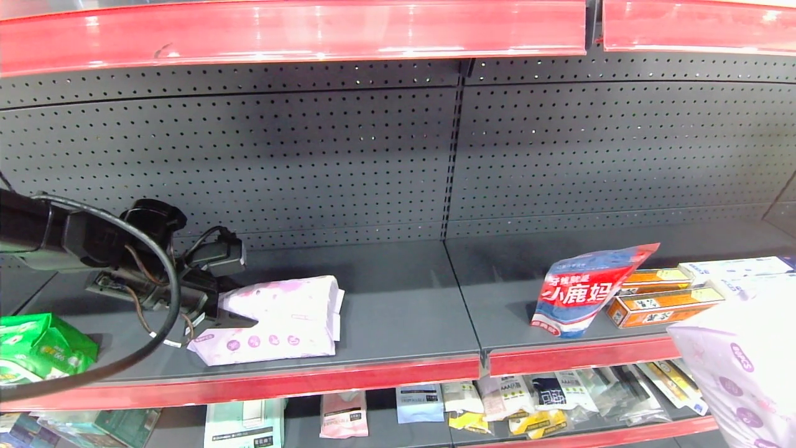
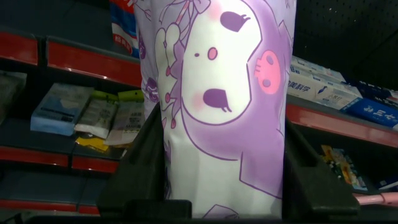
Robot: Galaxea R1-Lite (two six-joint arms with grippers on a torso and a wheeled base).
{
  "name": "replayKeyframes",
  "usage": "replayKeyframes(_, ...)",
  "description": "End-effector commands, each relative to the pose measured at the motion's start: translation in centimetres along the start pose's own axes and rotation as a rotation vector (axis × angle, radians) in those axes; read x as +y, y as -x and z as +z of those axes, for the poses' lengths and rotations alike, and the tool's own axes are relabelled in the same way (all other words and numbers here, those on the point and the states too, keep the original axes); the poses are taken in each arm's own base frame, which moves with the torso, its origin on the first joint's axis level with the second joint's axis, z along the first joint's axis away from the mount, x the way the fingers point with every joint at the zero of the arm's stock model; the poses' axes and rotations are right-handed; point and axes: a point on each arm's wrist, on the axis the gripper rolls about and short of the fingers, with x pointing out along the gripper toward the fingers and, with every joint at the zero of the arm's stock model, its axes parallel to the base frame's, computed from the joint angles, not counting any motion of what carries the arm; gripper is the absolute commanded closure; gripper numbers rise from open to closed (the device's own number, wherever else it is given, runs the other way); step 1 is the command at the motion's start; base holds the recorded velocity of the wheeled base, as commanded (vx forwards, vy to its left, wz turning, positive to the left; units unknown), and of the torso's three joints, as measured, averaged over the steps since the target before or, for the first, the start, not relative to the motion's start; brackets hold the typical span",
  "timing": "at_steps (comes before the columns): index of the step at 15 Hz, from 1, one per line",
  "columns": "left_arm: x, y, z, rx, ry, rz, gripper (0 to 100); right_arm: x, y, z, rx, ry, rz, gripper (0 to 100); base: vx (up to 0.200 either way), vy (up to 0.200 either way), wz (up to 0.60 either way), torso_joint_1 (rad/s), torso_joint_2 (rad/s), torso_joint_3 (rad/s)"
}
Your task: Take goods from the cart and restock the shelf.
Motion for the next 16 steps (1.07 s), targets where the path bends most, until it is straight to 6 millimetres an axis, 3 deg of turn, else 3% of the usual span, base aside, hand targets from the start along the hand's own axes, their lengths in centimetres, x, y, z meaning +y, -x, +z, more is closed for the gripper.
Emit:
replayKeyframes(1,0.0,-0.1,0.0,-0.001,0.001,-0.003,100,0.0,0.0,0.0,0.0,0.001,0.0,100,0.0,0.0,0.0,0.0,0.0,0.0)
replayKeyframes(8,-0.4,-0.3,-0.2,-0.003,0.003,-0.003,100,-0.1,0.0,0.1,-0.002,0.0,-0.005,100,0.0,0.0,0.0,0.0,0.0,0.0)
replayKeyframes(9,-0.4,-0.3,-0.3,-0.005,0.004,-0.001,0,0.0,0.0,0.1,0.0,0.003,-0.005,100,0.0,0.0,0.0,0.0,0.0,0.0)
replayKeyframes(16,-0.6,0.9,0.5,-0.022,0.041,0.027,0,0.0,0.0,0.0,-0.003,0.011,-0.006,100,0.0,0.0,0.0,0.0,0.0,0.0)
